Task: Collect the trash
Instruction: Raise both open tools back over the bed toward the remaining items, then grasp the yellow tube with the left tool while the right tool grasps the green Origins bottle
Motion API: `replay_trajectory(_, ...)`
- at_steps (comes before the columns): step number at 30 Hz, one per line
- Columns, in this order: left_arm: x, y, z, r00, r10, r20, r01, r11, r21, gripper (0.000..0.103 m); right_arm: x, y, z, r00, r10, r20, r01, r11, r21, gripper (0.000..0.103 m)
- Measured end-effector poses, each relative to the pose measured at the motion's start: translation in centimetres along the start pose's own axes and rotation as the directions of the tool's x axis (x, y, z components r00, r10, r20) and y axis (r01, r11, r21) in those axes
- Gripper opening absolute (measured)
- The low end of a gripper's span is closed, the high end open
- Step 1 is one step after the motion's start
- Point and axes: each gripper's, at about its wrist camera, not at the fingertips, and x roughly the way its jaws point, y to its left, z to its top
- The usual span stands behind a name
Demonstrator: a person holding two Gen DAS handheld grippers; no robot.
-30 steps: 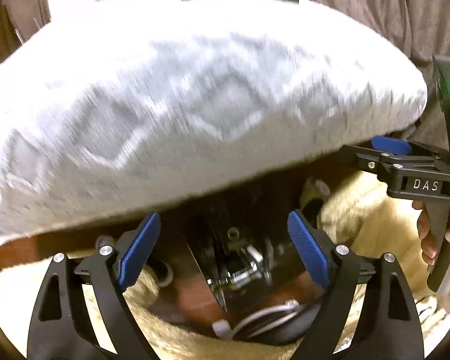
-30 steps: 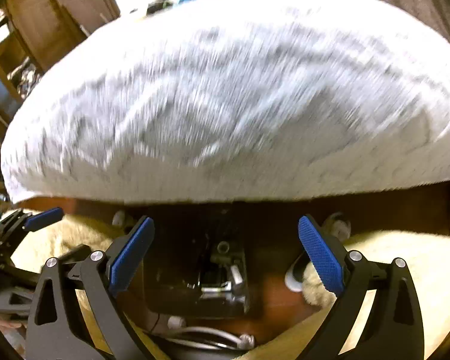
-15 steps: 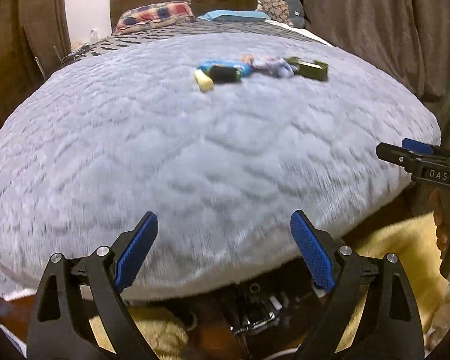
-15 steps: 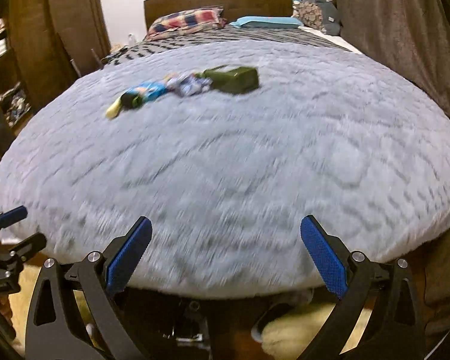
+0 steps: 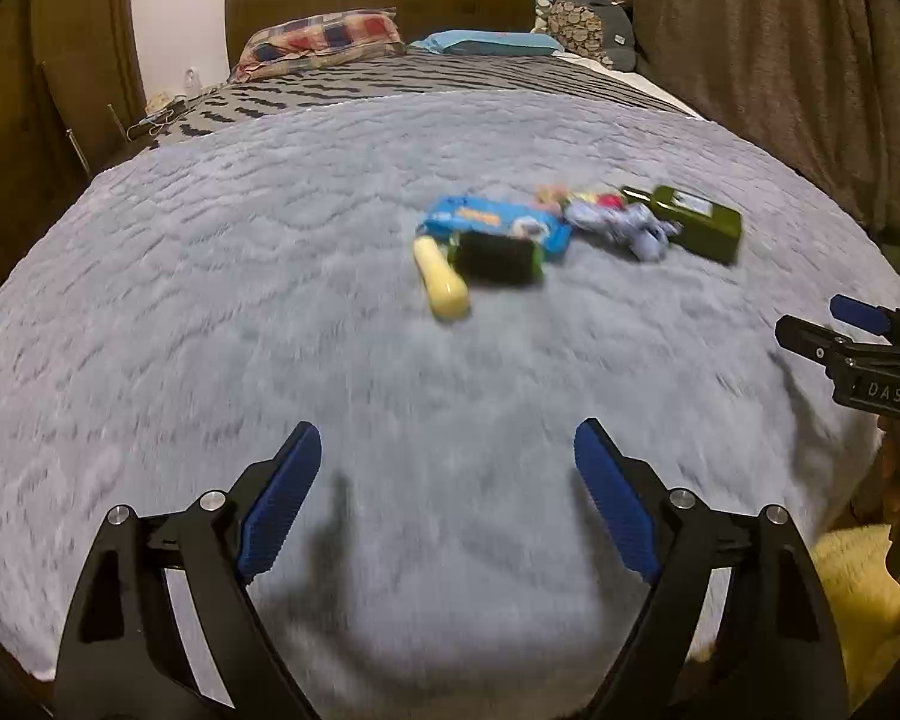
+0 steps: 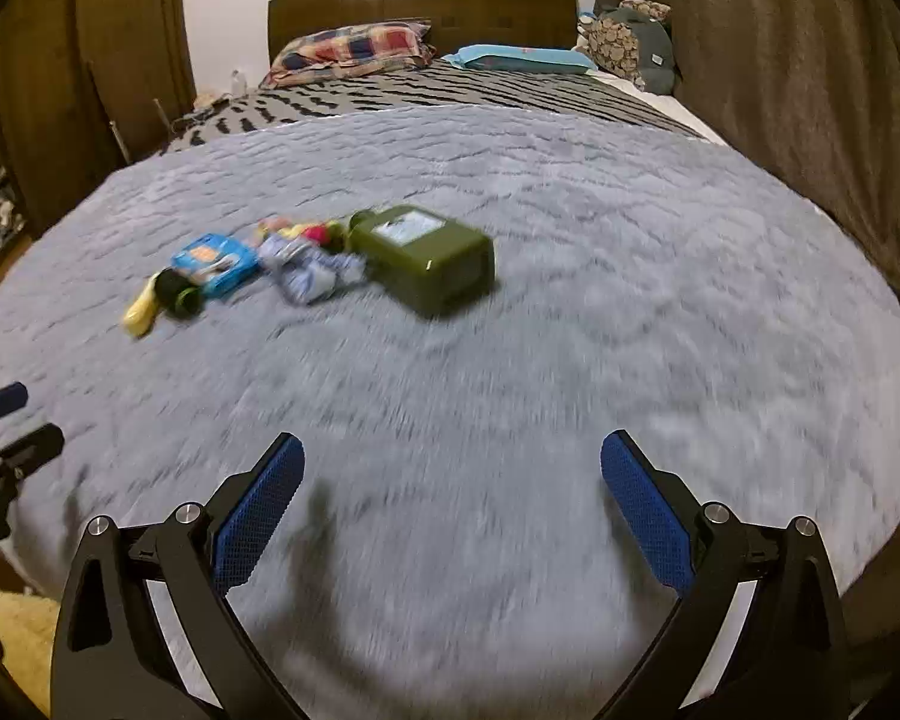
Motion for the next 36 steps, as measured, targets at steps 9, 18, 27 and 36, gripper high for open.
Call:
replay_trajectory(9, 5.5, 0.3, 3.7, 0.998, 0.037, -0.055, -0.038, 0.999, -0.02, 0.068, 4.9, -0.1, 4.4, 0.999, -0.014, -0.031, 0.013, 1.0, -0.023, 0.099)
replay_trajectory(18, 8.2, 1.3, 5.3, 0.996, 0.035, -0.079, -0.039, 0.998, -0.053, 0.067, 8.5, 0.7, 6.9, 0.998, -0.027, -0.062, 0.023, 0.998, -0.061, 0.098)
replay_trajectory(27, 9.1, 1.7, 6.6, 0.996, 0.031, -0.088, -0.037, 0.997, -0.063, 0.034, 9.6, 1.5, 7.6, 0.997, 0.043, -0.065, -0.048, 0.995, -0.085, 0.069)
replay_trajectory(36, 7.4, 1.5, 4.9, 0.996, 0.029, -0.087, -0.032, 0.999, -0.027, 0.019, 7.0, 1.6, 5.1, 0.995, 0.07, -0.068, -0.077, 0.992, -0.096, 0.058)
